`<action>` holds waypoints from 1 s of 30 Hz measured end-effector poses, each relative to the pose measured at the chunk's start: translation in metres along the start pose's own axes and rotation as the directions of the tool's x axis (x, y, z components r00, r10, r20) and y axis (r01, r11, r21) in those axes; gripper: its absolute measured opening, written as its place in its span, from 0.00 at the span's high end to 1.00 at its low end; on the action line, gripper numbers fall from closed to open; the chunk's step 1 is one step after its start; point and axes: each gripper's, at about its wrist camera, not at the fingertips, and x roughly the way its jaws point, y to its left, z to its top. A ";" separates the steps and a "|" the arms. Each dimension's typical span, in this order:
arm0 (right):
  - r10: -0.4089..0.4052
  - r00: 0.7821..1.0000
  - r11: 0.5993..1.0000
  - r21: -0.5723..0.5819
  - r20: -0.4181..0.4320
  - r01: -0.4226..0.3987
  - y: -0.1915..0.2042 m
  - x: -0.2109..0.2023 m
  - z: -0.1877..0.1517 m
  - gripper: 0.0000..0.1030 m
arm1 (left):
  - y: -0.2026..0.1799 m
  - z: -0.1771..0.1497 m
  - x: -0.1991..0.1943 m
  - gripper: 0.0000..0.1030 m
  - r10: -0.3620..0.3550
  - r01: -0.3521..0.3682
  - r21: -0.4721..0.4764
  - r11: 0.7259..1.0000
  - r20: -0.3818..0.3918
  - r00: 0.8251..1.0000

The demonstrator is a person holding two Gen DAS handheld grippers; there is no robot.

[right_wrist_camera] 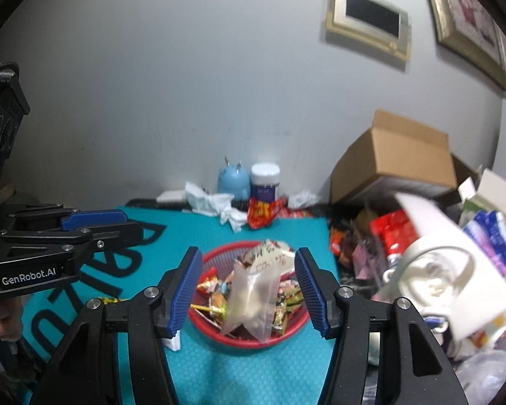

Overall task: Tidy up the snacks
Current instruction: 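Open the left tool over the basket while the right tool releases the cookie bag, then move both open tools back from the basket to the remaining packets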

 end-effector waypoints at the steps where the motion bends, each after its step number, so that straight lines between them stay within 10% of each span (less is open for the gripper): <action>1: -0.001 1.000 1.000 -0.004 0.014 0.001 0.002 -0.007 0.002 0.44 | -0.002 0.000 -0.008 0.74 0.005 -0.005 0.003 1.000 0.013 1.000; 21: -0.033 0.989 0.999 -0.003 0.142 0.033 0.029 -0.119 0.003 0.28 | -0.028 -0.021 -0.106 0.74 0.022 -0.025 0.024 0.999 0.123 0.992; 26: -0.030 0.989 1.000 0.003 0.145 0.030 0.037 -0.138 -0.007 0.25 | -0.034 -0.036 -0.128 0.33 0.038 -0.041 0.017 0.999 0.167 0.985; 30: -0.016 0.991 1.000 0.004 0.136 0.016 0.043 -0.148 -0.017 0.22 | -0.037 -0.050 -0.145 0.27 0.066 -0.069 0.013 0.998 0.194 0.979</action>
